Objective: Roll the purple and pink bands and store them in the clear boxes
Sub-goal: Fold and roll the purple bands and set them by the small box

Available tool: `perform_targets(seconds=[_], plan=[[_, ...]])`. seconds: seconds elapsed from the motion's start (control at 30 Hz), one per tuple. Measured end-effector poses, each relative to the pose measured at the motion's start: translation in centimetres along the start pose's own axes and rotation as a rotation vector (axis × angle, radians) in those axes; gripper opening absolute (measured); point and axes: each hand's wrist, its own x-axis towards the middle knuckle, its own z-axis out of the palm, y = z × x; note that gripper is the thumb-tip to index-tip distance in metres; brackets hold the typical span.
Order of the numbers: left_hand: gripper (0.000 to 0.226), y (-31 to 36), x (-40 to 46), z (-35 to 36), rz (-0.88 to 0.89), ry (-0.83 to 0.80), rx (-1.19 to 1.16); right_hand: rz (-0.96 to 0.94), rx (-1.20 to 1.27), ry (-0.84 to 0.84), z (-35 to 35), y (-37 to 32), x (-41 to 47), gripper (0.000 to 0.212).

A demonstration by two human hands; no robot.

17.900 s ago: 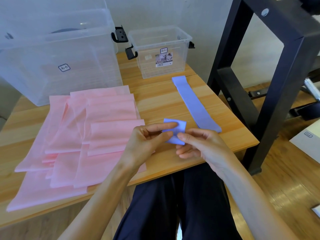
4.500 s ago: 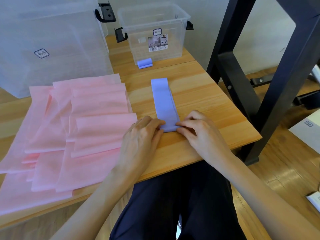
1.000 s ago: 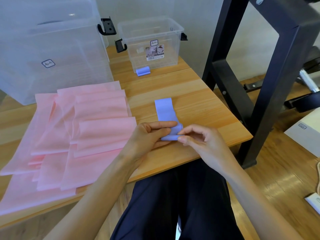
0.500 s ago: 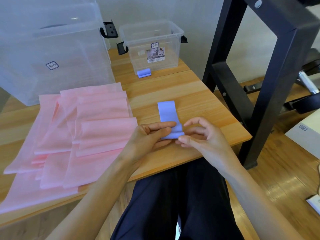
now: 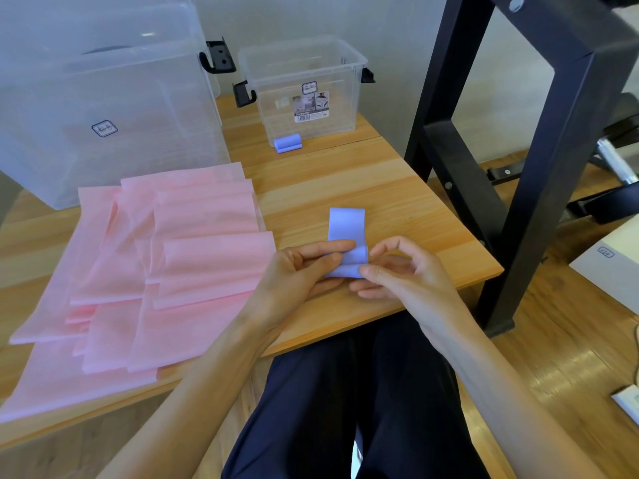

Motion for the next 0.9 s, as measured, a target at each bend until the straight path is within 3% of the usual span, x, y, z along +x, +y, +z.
perform_targets(seconds=[0.33,0.77,0.9], plan=[[0.017,-0.07,-0.13,0.04,-0.024,0.001,-0.063,-0.121,-0.081,-0.034,-0.12,0.19,-0.17,0.012],[0.025,-0.43,-0.28,0.14,0.049,-0.003,0.016,0.073,0.029,-0.025,-0.12,-0.69,-0.07,0.02],[0.022,-0.49,-0.33,0.16,0.035,-0.001,-0.042,0.037,0.004,-0.032,0.01,-0.74,-0.18,0.022]])
